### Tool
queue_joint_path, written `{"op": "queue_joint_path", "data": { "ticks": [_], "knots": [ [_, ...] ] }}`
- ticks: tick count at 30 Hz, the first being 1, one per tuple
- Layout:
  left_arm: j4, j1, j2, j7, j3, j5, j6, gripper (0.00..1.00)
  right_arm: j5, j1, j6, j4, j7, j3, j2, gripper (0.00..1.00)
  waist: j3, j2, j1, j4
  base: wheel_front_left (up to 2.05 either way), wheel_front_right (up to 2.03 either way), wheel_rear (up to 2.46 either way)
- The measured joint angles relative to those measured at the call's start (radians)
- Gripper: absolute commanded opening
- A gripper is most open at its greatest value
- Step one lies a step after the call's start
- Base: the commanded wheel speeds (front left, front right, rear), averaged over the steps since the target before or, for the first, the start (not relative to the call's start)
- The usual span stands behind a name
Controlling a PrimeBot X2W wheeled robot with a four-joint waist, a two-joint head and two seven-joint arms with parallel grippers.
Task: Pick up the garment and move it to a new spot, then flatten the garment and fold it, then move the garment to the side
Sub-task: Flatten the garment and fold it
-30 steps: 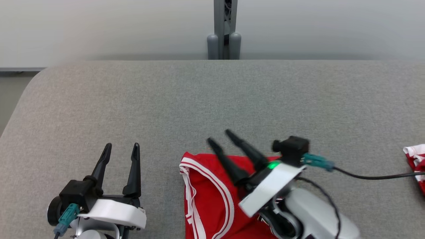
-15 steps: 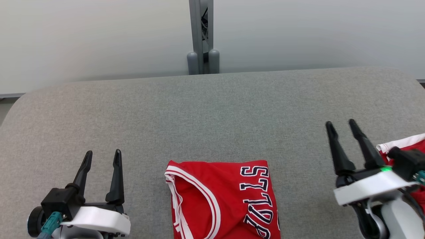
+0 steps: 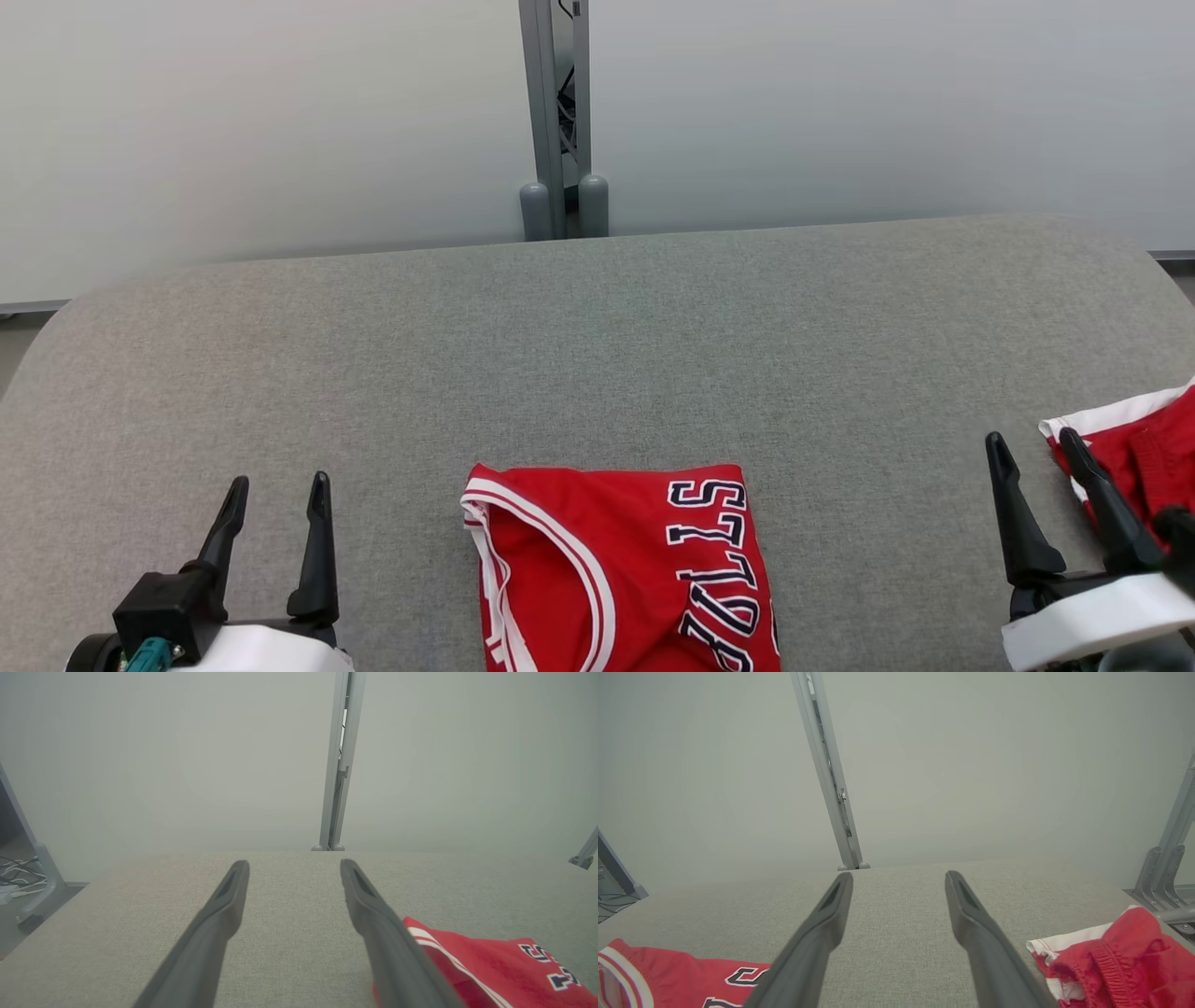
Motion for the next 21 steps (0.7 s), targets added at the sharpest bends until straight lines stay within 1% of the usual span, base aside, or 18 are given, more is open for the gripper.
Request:
{"op": "queue_joint_path", "data": {
  "ticks": [8,17,18,19,20,21],
  "knots": [
    [-0.015,0.006,0.006,0.008,0.0,0.0,0.009,1.0,-0.012,0.033,0.0,-0.046,0.04,-0.02,0.023,1.0,0.002,0.0,0.0,0.003,0.0,0.0,0.0],
    [-0.02,0.002,0.009,0.008,-0.003,0.0,0.013,1.0,-0.021,0.034,0.0,-0.059,0.061,-0.007,0.022,1.0,0.005,0.0,0.0,0.013,0.0,0.0,0.0],
    [-0.021,0.001,0.009,0.008,-0.005,0.0,0.013,1.0,-0.02,0.034,0.0,-0.059,0.063,-0.003,0.021,0.78,0.006,0.0,0.0,0.016,0.0,0.0,0.0],
    [-0.022,-0.002,0.009,0.009,-0.007,0.0,0.012,1.0,-0.02,0.034,0.0,-0.059,0.063,0.004,0.02,0.38,0.008,0.0,0.0,0.02,0.0,0.0,0.0],
    [-0.022,-0.005,0.009,0.009,-0.009,0.0,0.012,1.0,-0.019,0.033,0.0,-0.056,0.067,0.015,0.016,0.07,0.009,0.0,0.0,0.026,0.0,0.0,0.0],
    [-0.022,-0.005,0.009,0.009,-0.009,0.0,0.012,1.0,-0.019,0.033,0.0,-0.056,0.067,0.015,0.016,0.0,0.009,0.0,0.0,0.026,0.0,0.0,0.0]
  ]
}}
